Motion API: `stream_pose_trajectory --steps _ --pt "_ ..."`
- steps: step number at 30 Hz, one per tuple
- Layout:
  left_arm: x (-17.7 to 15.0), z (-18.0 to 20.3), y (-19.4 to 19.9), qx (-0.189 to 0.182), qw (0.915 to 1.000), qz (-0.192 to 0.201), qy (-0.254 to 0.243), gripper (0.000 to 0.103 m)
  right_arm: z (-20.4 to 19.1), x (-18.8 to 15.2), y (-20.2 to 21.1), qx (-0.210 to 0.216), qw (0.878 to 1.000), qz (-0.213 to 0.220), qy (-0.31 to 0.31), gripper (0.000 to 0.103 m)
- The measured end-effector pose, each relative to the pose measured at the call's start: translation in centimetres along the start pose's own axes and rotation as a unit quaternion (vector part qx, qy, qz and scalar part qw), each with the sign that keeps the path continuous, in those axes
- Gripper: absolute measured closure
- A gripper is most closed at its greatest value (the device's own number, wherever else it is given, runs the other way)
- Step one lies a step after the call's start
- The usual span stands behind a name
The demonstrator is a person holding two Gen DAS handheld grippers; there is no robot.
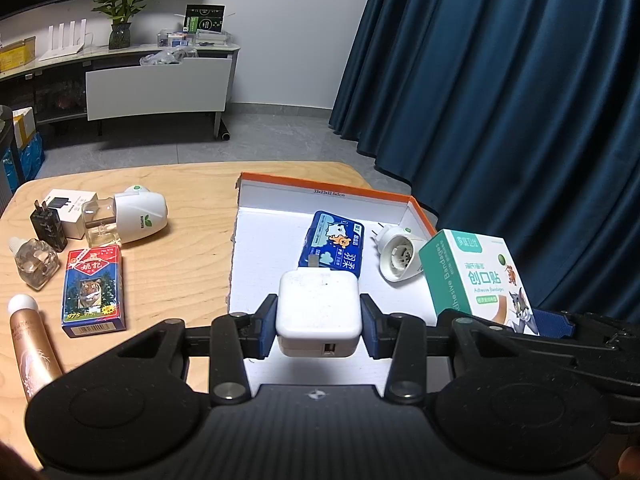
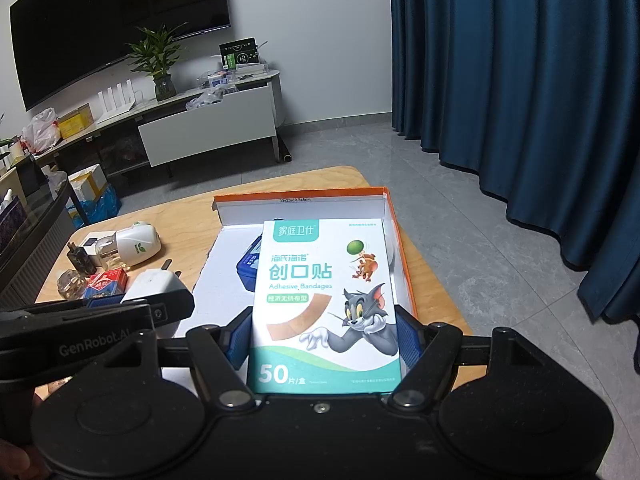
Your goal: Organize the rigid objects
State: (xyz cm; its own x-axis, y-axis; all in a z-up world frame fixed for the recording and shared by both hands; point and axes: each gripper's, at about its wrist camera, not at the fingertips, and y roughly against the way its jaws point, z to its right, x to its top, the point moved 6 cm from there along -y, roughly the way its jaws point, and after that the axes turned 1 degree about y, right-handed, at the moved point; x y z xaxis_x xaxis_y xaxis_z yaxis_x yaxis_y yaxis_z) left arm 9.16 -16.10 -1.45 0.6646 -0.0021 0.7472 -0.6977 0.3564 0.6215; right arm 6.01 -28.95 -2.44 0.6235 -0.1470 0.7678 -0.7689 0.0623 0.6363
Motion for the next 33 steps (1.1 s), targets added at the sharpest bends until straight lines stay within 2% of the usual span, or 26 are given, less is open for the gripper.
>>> stream_pose_trajectory --steps 33 --pt "0.01 -0.06 -0.07 0.002 1.0 -0.002 -0.004 0.061 -0.07 0.0 -0.1 0.0 1.0 -0.002 0.001 0.019"
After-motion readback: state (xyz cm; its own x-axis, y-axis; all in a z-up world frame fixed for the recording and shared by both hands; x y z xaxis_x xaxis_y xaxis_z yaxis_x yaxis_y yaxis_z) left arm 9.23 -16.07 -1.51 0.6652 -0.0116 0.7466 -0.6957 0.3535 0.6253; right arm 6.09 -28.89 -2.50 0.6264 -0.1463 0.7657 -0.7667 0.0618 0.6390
